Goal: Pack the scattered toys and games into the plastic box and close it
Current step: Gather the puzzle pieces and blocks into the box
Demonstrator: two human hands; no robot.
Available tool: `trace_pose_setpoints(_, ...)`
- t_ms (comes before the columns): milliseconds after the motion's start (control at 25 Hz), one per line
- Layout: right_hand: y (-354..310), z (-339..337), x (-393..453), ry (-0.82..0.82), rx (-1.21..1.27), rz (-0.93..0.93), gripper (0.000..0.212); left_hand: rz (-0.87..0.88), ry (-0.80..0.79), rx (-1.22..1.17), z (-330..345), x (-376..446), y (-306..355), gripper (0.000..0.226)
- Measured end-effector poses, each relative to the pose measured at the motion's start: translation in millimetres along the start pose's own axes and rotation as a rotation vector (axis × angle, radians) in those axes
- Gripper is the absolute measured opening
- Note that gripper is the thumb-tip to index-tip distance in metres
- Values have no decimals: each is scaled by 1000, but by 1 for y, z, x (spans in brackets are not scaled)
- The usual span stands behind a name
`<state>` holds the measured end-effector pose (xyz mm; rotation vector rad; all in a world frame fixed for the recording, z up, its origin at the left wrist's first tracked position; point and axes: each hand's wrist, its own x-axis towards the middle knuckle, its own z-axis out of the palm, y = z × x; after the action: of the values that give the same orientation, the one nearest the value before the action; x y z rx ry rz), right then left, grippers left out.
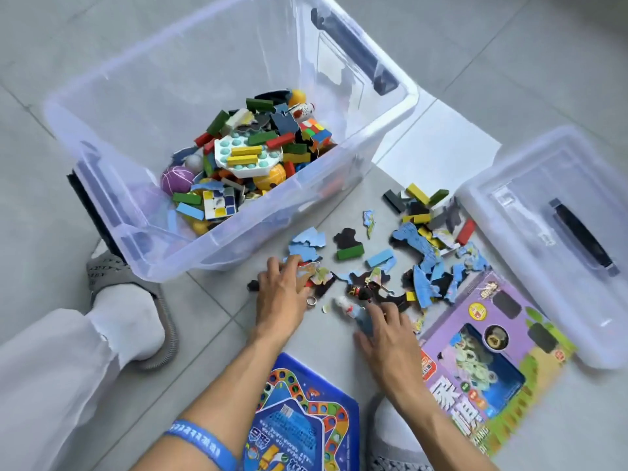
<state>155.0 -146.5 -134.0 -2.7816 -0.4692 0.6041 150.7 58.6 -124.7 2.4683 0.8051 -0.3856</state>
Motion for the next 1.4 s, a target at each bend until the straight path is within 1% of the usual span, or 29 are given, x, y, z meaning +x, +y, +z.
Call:
trace_pose_setpoints(80,1,-3,10,13,149,66,36,50,19,-103,11,-8,4,42)
trace_pose_setpoints(120,1,-6,15,13,227,98,28,38,26,-172,16,-12,7,36)
trace_pose_setpoints(160,2,-10,18,19,281,119,20,-6,39,-255,18,-16,10,29)
trace_pose_setpoints(200,2,-14,20,29,321,140,17,-84,55,-357,18,-17,14,21)
trace_pose_setpoints(280,4,-18,20,43,409,195,19,-269,80,-582,11,-23,20,8)
trace_pose_setpoints(320,3,-22,17,71,507,232,18,-335,63,-686,7,-28,22,4)
trace_pose_setpoints(400,-10,-35,8,69,884,331,14,-363,-33,-916,-4,-40,30,9)
trace_pose_setpoints(440,-20,-41,3,-5,1050,353,14,-358,-124,-1056,-8,-45,35,11)
trace_pose_setpoints(480,-32,-47,-1,-109,1148,338,16,-359,-234,-1209,-12,-50,40,13)
trace_pose_setpoints(560,-52,-53,-9,-261,1149,217,21,-368,-447,-1456,-18,-59,42,10)
trace_pose_setpoints(600,-58,-53,-10,-296,1144,155,24,-364,-498,-1489,-18,-62,39,19)
trace_pose_setpoints(640,-61,-54,-9,-308,1136,103,27,-360,-522,-1467,-19,-63,36,30)
trace_pose_setpoints(680,-64,-55,-8,-304,1130,66,29,-353,-523,-1432,-19,-63,31,35)
trace_pose_setpoints(720,-65,-55,-4,-260,1050,13,30,-353,-501,-1402,-19,-61,28,31)
trace_pose_setpoints(760,-66,-54,1,-186,876,-70,28,-360,-460,-1385,-19,-60,26,23)
trace_pose_setpoints(800,-66,-53,5,-82,633,-160,25,-387,-402,-1379,-20,-57,26,17)
trace_pose_setpoints(840,-68,-52,10,21,443,-216,22,-428,-327,-1404,-20,-53,26,17)
trace_pose_setpoints(880,-71,-54,16,91,354,-218,20,-471,-253,-1466,-21,-49,26,19)
trace_pose_setpoints(920,-75,-56,23,120,365,-173,21,-512,-201,-1535,-23,-44,24,20)
trace_pose_setpoints(960,-79,-57,34,126,397,-122,24,-555,-170,-1572,-26,-37,20,20)
trace_pose_setpoints(1000,-82,-56,48,114,357,-112,29,-599,-159,-1572,-28,-32,15,21)
trace_pose_setpoints(1040,-85,-52,65,80,245,-144,38,-640,-159,-1551,-30,-27,10,21)
trace_pose_setpoints(1120,-91,-44,100,-71,25,-265,61,-710,-160,-1523,-33,-23,1,19)
trace_pose_setpoints(1160,-93,-42,115,-155,-66,-303,70,-735,-165,-1524,-35,-22,-2,18)
trace_pose_setpoints(1200,-94,-38,126,-204,-148,-345,74,-749,-171,-1529,-36,-21,-4,18)
trace_pose_setpoints(1240,-93,-36,131,-218,-218,-391,74,-754,-172,-1532,-37,-19,-6,18)
trace_pose_setpoints(1320,-89,-33,132,-183,-323,-465,60,-769,-150,-1533,-36,-15,-7,17)
trace_pose_setpoints(1360,-87,-32,129,-163,-343,-485,52,-775,-127,-1527,-34,-14,-8,16)
trace_pose_setpoints(1400,-83,-32,125,-151,-311,-470,46,-777,-101,-1523,-32,-14,-7,16)
